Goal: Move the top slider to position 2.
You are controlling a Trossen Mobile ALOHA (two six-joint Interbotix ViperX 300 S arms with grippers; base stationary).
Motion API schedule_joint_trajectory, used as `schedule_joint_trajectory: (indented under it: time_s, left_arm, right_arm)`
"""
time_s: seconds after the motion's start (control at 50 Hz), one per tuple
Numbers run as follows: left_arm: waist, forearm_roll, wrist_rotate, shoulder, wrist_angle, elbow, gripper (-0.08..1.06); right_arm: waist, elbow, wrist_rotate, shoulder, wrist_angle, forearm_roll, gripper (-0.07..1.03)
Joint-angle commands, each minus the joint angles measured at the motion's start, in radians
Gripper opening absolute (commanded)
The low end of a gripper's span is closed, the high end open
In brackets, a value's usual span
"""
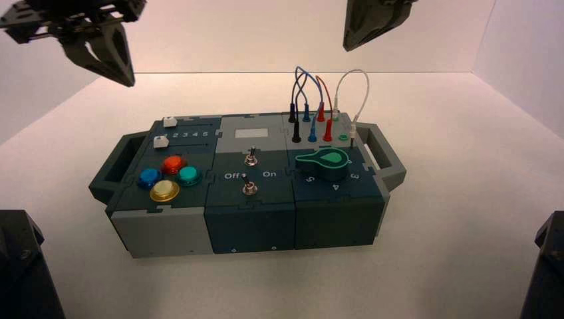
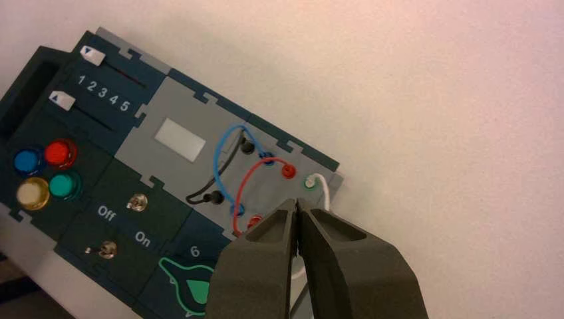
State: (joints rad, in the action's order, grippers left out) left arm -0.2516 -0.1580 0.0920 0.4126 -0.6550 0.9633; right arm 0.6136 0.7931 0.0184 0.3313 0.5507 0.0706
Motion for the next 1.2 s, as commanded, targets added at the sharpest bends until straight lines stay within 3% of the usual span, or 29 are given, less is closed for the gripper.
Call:
schedule_joint_trajectory:
  time_s: [0.02, 0.52, 1.2]
  left_arm:
    - [-0.005, -0.002, 0.006, -0.043, 0.020, -0.048, -0.03]
    - [-0.005, -0.002, 0.006, -0.255, 0.048, -0.098, -0.03]
    - [-0.006, -0.002, 0.005, -0.373, 0.067, -0.155, -0.03]
  right_arm:
    - [0.009, -0.032, 0.000, 0.003, -0.005, 0.005, -0.02]
    - [0.009, -0.032, 0.000, 0.003, -0.002, 0.005, -0.02]
    - [0.009, -0.040, 0.002, 0.006, 0.000, 0.003, -0.02]
